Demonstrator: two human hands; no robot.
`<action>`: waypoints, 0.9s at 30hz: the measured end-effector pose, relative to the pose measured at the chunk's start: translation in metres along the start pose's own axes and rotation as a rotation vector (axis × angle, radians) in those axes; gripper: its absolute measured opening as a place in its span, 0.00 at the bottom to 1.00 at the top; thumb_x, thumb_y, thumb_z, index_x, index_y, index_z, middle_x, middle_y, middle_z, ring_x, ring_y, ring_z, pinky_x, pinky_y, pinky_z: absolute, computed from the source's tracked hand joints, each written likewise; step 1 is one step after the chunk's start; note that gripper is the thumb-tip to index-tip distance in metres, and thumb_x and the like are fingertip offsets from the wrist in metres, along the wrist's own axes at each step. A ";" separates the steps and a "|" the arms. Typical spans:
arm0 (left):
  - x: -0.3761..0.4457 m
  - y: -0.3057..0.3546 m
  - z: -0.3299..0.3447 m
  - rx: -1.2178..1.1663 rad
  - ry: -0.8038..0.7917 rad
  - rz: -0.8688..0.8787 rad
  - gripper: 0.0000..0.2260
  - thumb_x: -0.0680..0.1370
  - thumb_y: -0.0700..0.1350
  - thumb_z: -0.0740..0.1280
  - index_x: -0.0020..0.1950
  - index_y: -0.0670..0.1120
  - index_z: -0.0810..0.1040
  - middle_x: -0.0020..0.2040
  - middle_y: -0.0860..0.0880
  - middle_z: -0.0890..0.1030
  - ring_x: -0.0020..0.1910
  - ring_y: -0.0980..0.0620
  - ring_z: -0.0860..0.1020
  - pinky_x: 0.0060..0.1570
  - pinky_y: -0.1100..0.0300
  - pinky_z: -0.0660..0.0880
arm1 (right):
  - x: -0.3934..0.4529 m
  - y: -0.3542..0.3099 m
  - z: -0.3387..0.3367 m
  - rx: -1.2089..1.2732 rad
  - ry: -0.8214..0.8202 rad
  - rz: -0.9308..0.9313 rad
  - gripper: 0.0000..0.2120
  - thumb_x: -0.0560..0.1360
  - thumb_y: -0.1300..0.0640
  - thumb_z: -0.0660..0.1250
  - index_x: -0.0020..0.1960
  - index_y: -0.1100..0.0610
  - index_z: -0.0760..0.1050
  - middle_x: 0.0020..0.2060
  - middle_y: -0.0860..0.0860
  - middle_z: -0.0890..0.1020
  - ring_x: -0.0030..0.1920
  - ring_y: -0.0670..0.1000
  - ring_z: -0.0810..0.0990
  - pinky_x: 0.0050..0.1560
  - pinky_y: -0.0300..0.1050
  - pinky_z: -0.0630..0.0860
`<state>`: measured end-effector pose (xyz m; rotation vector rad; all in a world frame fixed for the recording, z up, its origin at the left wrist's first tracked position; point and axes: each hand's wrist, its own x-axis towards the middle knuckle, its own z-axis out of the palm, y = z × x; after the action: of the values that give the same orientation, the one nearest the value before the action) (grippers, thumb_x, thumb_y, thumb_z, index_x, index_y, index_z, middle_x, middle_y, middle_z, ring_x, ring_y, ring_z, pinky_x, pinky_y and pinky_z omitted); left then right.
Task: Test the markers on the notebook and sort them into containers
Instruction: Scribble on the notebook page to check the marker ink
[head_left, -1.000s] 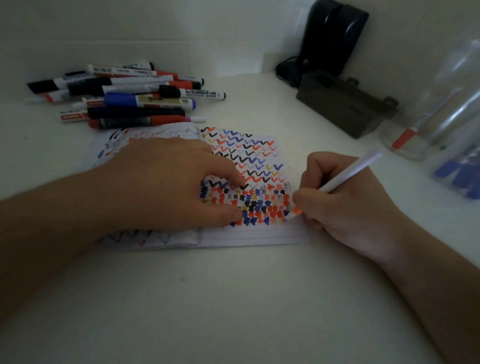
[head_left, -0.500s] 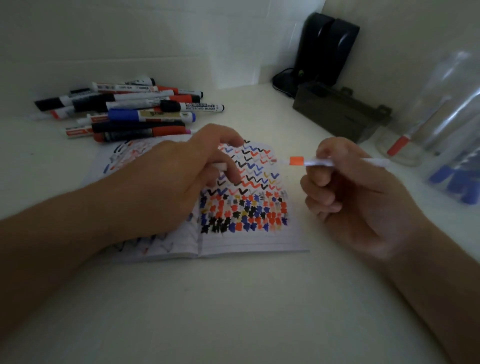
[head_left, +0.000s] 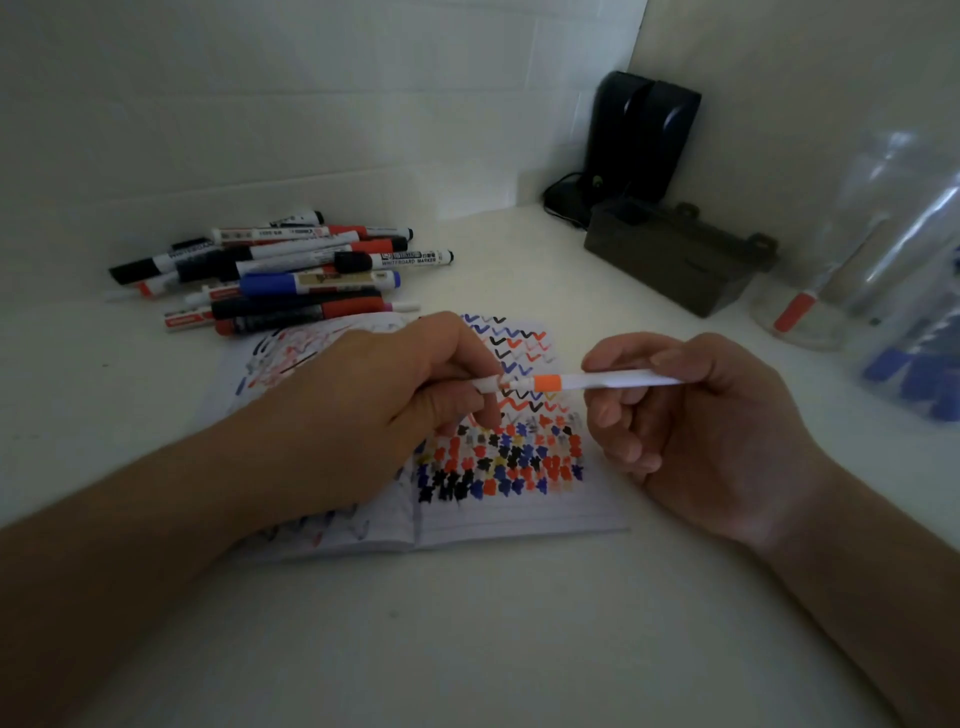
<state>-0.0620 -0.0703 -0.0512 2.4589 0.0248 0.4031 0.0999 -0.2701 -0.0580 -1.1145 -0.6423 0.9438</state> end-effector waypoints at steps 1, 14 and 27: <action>0.000 0.000 0.000 -0.008 -0.004 0.006 0.09 0.80 0.57 0.59 0.55 0.59 0.75 0.49 0.71 0.82 0.50 0.64 0.81 0.47 0.66 0.76 | 0.000 0.000 0.000 -0.006 0.004 0.001 0.18 0.66 0.56 0.56 0.41 0.60 0.84 0.30 0.57 0.78 0.27 0.54 0.69 0.25 0.40 0.60; 0.003 -0.005 0.003 0.062 0.088 -0.014 0.12 0.79 0.61 0.60 0.55 0.61 0.80 0.43 0.61 0.84 0.41 0.58 0.82 0.38 0.61 0.77 | 0.001 0.006 0.001 -0.146 0.027 -0.023 0.14 0.72 0.60 0.61 0.49 0.59 0.84 0.37 0.59 0.82 0.27 0.55 0.73 0.23 0.39 0.66; 0.002 -0.011 0.010 -0.017 0.074 -0.058 0.14 0.82 0.44 0.68 0.50 0.66 0.78 0.43 0.67 0.84 0.41 0.57 0.83 0.43 0.60 0.77 | 0.000 0.012 0.003 -0.317 -0.047 -0.056 0.12 0.81 0.57 0.62 0.54 0.56 0.85 0.42 0.61 0.84 0.31 0.54 0.71 0.29 0.38 0.68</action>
<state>-0.0563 -0.0679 -0.0648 2.4196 0.1233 0.4670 0.0939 -0.2674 -0.0680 -1.3489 -0.8785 0.8400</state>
